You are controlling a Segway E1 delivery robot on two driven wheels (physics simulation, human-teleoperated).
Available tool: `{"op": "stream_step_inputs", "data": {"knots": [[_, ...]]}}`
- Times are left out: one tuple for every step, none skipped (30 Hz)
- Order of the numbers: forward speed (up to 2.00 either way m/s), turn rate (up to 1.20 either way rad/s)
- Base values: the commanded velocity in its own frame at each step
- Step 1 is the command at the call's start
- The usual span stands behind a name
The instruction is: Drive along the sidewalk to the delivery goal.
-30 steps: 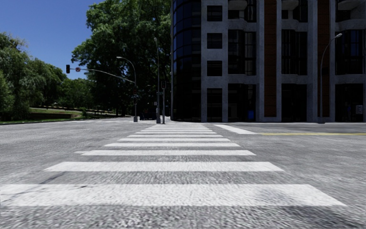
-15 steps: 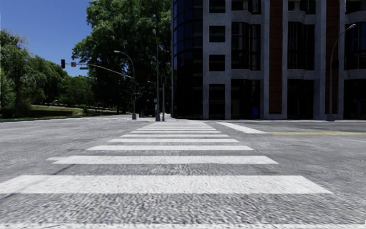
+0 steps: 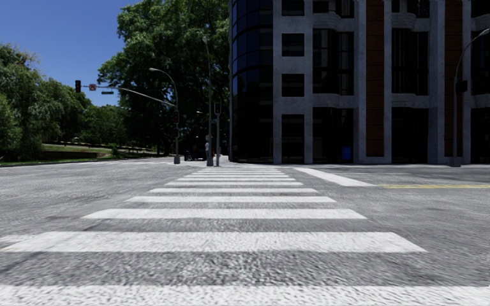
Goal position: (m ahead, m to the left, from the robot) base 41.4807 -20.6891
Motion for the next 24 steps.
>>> {"op": "stream_step_inputs", "data": {"knots": [[1.62,0.0],[1.62,0.0],[2.0,0.0],[2.0,0.0],[2.0,0.0],[2.0,0.0],[2.0,0.0],[2.0,0.0],[2.0,0.0],[2.0,0.0],[2.0,0.0],[2.0,0.0],[2.0,0.0],[2.0,0.0],[2.0,0.0],[2.0,0.0],[2.0,0.0],[2.0,0.0],[2.0,0.0],[2.0,0.0],[2.0,0.0],[2.0,0.0],[2.0,0.0],[2.0,0.0]]}}
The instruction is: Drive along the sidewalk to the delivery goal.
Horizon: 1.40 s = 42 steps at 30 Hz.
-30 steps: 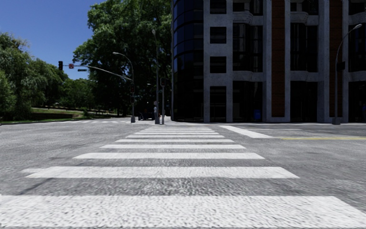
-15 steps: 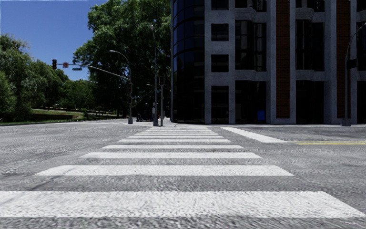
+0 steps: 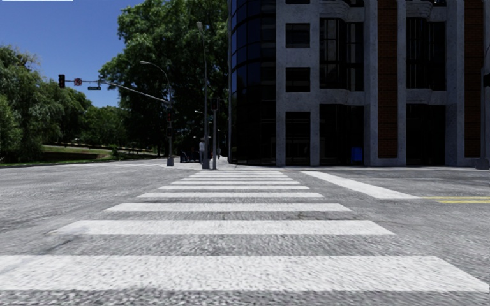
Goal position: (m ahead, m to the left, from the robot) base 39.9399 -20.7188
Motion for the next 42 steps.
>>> {"op": "stream_step_inputs", "data": {"knots": [[2.0,0.0],[2.0,0.0],[2.0,0.0],[2.0,0.0],[2.0,0.0],[2.0,0.0],[2.0,0.0],[2.0,0.0],[2.0,0.0],[2.0,0.0],[2.0,0.0],[2.0,0.0],[2.0,0.0],[2.0,0.0],[2.0,0.0],[2.0,0.0],[2.0,0.0],[2.0,0.0],[2.0,0.0],[2.0,0.0],[2.0,0.0],[2.0,0.0],[2.0,0.0],[2.0,0.0],[2.0,0.0],[2.0,0.0],[2.0,0.0],[2.0,0.0],[2.0,0.0],[2.0,0.0],[2.0,0.0],[2.0,0.0],[2.0,0.0],[2.0,0.0],[2.0,0.0],[2.0,0.0],[2.0,0.0],[2.0,0.0],[2.0,0.0],[2.0,0.0],[2.0,0.0],[2.0,0.0]]}}
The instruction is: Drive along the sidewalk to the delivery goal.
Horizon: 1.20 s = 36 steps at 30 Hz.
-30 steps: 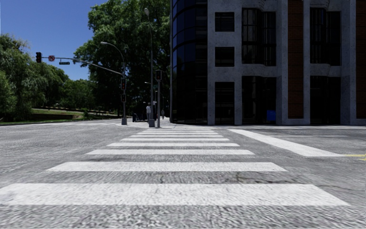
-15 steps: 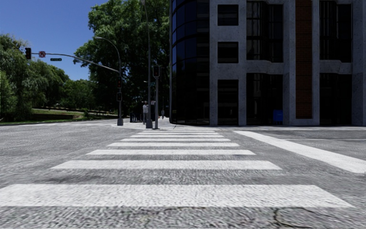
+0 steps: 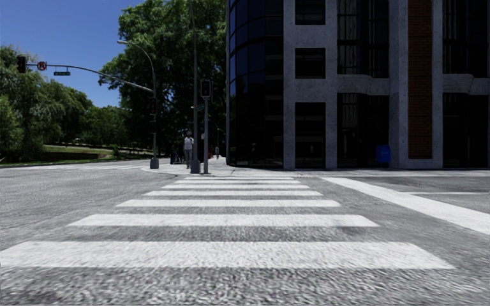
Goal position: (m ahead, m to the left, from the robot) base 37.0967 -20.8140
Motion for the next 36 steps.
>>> {"op": "stream_step_inputs", "data": {"knots": [[2.0,0.0],[2.0,0.0],[2.0,0.0],[2.0,0.0],[2.0,0.0],[2.0,0.0],[2.0,0.0],[2.0,0.0],[2.0,0.0],[2.0,0.0],[2.0,0.0],[2.0,0.0],[2.0,0.0],[2.0,0.0],[2.0,0.0],[2.0,0.0],[2.0,0.0],[2.0,0.0],[2.0,0.0],[2.0,0.0],[2.0,0.0],[2.0,0.0],[2.0,0.0],[2.0,0.0],[2.0,0.0],[2.0,0.0],[2.0,0.0],[2.0,0.0],[2.0,0.0],[2.0,0.0],[2.0,0.0],[2.0,0.0],[2.0,0.0],[2.0,0.0],[2.0,0.0],[2.0,0.0]]}}
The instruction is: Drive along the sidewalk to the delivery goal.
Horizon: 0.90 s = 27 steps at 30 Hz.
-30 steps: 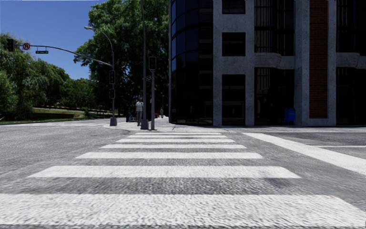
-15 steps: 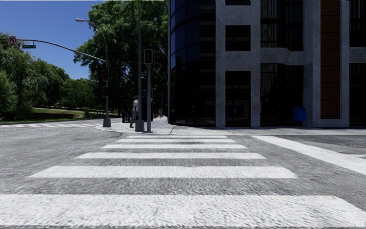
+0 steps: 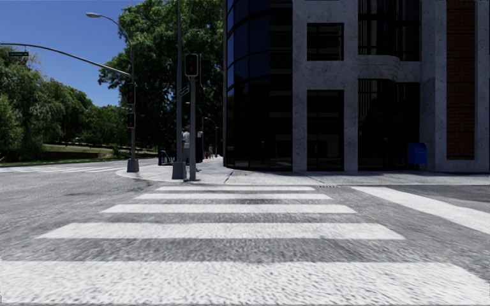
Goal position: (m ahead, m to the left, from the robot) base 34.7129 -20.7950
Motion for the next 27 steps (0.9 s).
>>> {"op": "stream_step_inputs", "data": {"knots": [[2.0,0.0],[2.0,0.0],[2.0,0.0],[2.0,0.0],[2.0,0.0],[2.0,0.0],[2.0,0.0],[2.0,0.0],[2.0,0.0],[2.0,0.0],[2.0,0.0],[2.0,0.0],[2.0,0.0],[2.0,0.0],[2.0,0.0],[2.0,0.04],[2.0,0.07],[2.0,0.07],[2.0,0.12],[2.0,0.16],[2.0,0.18],[2.0,0.18],[2.0,0.21],[2.0,0.24],[2.0,0.24],[2.0,0.24],[2.0,0.25]]}}
